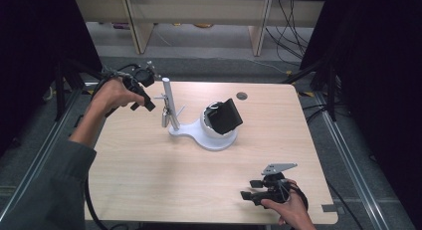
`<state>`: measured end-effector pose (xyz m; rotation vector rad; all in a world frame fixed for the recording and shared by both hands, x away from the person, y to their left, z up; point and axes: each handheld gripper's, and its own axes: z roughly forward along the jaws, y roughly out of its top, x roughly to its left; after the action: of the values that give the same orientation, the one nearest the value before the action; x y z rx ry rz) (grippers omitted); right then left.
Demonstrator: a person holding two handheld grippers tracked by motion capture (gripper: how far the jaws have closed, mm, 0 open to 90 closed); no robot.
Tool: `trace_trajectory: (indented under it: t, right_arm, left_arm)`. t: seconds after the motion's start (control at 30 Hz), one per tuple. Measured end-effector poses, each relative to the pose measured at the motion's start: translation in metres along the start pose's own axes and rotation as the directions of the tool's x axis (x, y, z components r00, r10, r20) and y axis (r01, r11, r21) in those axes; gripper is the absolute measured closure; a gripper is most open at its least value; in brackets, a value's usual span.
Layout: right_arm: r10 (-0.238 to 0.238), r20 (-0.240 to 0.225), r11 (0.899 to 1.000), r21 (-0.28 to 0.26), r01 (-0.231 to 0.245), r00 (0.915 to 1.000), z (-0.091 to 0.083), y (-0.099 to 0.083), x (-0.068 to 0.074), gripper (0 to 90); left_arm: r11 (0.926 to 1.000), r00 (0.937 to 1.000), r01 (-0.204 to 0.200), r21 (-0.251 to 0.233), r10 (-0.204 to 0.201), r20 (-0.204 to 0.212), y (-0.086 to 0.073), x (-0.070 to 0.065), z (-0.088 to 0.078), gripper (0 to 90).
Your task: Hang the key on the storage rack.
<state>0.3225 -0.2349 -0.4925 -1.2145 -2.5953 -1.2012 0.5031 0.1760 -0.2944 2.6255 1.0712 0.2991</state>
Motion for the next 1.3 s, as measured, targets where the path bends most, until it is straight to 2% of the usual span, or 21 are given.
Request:
trace_trajectory:
  t: [0.07, 0.13, 0.2, 0.27, 0.37, 0.4, 0.43, 0.47, 0.53, 0.6, 0.67, 0.77, 0.87, 0.93, 1.0, 1.1, 1.13, 1.2, 1.23, 1.27, 1.3]
  right_arm:
    - [0.000, 0.000, 1.000, 0.003, 0.000, 1.0000, 0.000, 0.000, 0.000, 37.8]
    - [-0.025, 0.009, 1.000, -0.004, 0.026, 0.9996, 0.000, 0.001, -0.001, 37.8]
    - [0.001, -0.007, 1.000, 0.002, -0.001, 1.0000, 0.000, 0.000, 0.000, 37.7]
    - [-0.024, -0.008, 1.000, -0.004, 0.024, 0.9997, 0.001, 0.001, -0.001, 37.7]
    - [-0.035, -0.003, 0.999, -0.004, 0.035, 0.9994, 0.001, 0.001, -0.002, 37.7]
    - [0.006, 0.004, 1.000, 0.007, -0.006, 1.0000, 0.000, 0.001, 0.001, 37.7]
    - [0.016, -0.009, 1.000, 0.005, -0.016, 0.9998, 0.000, 0.001, 0.002, 37.7]
    - [0.019, 0.005, 1.000, 0.004, -0.019, 0.9998, -0.001, 0.001, 0.002, 37.6]
    - [0.004, 0.004, 1.000, -0.014, -0.004, 1.0000, 0.000, 0.001, 0.001, 37.6]
    - [0.025, 0.004, 1.000, -0.007, -0.025, 0.9997, -0.001, 0.001, 0.002, 37.5]
    - [0.006, 0.003, 1.000, -0.009, -0.006, 1.0000, 0.000, 0.001, 0.000, 37.5]
    - [0.015, 0.003, 1.000, -0.005, -0.015, 0.9999, -0.002, 0.001, 0.000, 37.5]
    - [0.002, 0.011, 1.000, -0.018, -0.001, 0.9999, -0.003, 0.001, -0.002, 37.4]
    - [0.009, 0.005, 1.000, -0.011, -0.009, 0.9999, -0.003, 0.001, 0.000, 37.4]
    - [-0.006, 0.005, 1.000, -0.016, 0.007, 1.0000, -0.002, 0.001, -0.001, 37.4]
    - [-0.006, -0.003, 1.000, -0.014, 0.006, 1.0000, -0.002, 0.001, -0.001, 37.3]
    - [0.013, 0.002, 1.000, -0.006, -0.013, 0.9999, -0.002, 0.001, 0.000, 37.3]
    - [-0.026, 0.005, 0.999, -0.023, 0.026, 0.9996, -0.001, 0.002, -0.005, 37.3]
    - [0.022, -0.014, 1.000, -0.019, -0.023, 0.9996, -0.001, 0.001, -0.003, 37.3]
    - [0.019, 0.010, 1.000, -0.007, -0.019, 0.9998, -0.002, 0.001, -0.003, 37.2]
    - [0.004, 0.011, 1.000, -0.016, -0.003, 0.9999, -0.001, 0.001, -0.004, 37.2]
  left_arm:
    - [1.0000, 1.0000, -0.002, -0.002, 0.002, 0.006, -0.003, 0.000, -0.001, 67.9]
    - [1.0000, 1.0000, -0.002, -0.002, 0.002, 0.005, -0.005, 0.000, -0.002, 67.3]
    - [1.0000, 1.0000, -0.001, -0.004, 0.001, 0.005, -0.008, 0.000, -0.003, 66.2]
    - [0.9999, 1.0000, 0.000, -0.013, 0.000, 0.004, -0.010, -0.002, -0.003, 65.0]
    - [0.9997, 0.9999, -0.007, -0.022, 0.007, 0.011, -0.014, -0.005, -0.005, 63.3]
    - [0.9998, 0.9999, -0.009, -0.019, 0.010, 0.013, -0.015, -0.006, -0.006, 62.2]
    - [0.9995, 0.9996, -0.021, -0.023, 0.022, 0.018, -0.017, -0.007, -0.007, 61.5]
    - [0.9995, 0.9997, -0.014, -0.027, 0.015, 0.020, -0.019, -0.008, -0.007, 60.6]
    - [0.9990, 0.9996, -0.009, -0.044, 0.010, 0.028, -0.024, -0.009, -0.009, 58.6]
    - [0.9984, 0.9995, -0.006, -0.055, 0.008, 0.029, -0.029, -0.009, -0.009, 56.7]
    - [0.9985, 0.9993, 0.000, -0.055, 0.002, 0.037, -0.036, -0.011, -0.009, 53.2]
    - [0.9967, 0.9981, 0.003, -0.081, 0.002, 0.062, -0.048, -0.016, -0.007, 48.8]
    - [0.9946, 0.9981, 0.028, -0.100, -0.023, 0.057, -0.059, -0.022, -0.001, 43.1]
    - [0.9944, 0.9979, 0.025, -0.103, -0.018, 0.062, -0.066, -0.025, 0.002, 40.1]
    - [0.9927, 0.9973, 0.032, -0.116, -0.024, 0.069, -0.071, -0.028, 0.005, 37.7]
    - [0.9902, 0.9962, 0.025, -0.138, -0.013, 0.086, -0.081, -0.035, 0.011, 34.8]
    - [0.9895, 0.9958, 0.024, -0.142, -0.011, 0.091, -0.083, -0.037, 0.013, 34.2]
    - [0.9885, 0.9951, 0.018, -0.150, -0.004, 0.099, -0.088, -0.041, 0.017, 33.1]
    - [0.9878, 0.9948, 0.017, -0.155, -0.002, 0.102, -0.091, -0.043, 0.018, 32.8]
    - [0.9873, 0.9948, 0.007, -0.159, 0.009, 0.102, -0.093, -0.044, 0.019, 32.4]
    - [0.9862, 0.9952, 0.015, -0.165, 0.001, 0.098, -0.095, -0.046, 0.021, 31.7]
